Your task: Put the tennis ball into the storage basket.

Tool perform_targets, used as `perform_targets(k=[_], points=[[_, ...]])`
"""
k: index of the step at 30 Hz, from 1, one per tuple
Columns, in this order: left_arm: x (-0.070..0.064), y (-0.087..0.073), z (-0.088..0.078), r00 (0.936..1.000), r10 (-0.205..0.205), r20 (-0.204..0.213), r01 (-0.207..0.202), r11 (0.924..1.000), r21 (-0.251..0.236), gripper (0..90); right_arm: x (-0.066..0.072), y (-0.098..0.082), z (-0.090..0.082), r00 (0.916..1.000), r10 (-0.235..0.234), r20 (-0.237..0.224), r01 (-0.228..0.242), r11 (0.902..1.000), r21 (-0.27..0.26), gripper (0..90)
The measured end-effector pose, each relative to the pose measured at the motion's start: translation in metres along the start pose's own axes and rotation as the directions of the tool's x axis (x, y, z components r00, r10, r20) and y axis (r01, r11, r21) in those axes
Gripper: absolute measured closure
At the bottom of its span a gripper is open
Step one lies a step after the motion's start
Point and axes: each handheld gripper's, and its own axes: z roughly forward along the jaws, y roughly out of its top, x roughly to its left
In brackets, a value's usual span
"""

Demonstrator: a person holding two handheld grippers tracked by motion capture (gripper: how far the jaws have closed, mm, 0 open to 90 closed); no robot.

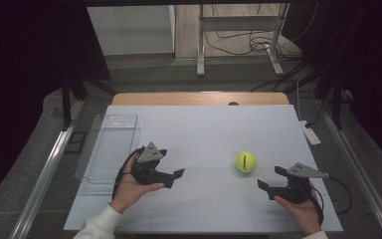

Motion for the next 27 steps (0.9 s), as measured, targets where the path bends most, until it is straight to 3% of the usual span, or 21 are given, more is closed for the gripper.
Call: perform_targets(k=[27], points=[[-0.011,0.016,0.029,0.9987,0.031,0.040,-0.032,0.9992,0.025,10.8,-0.001,0.000,0.000,1.0000,-0.004,0.003,0.004,1.0000,0.006,11.5]])
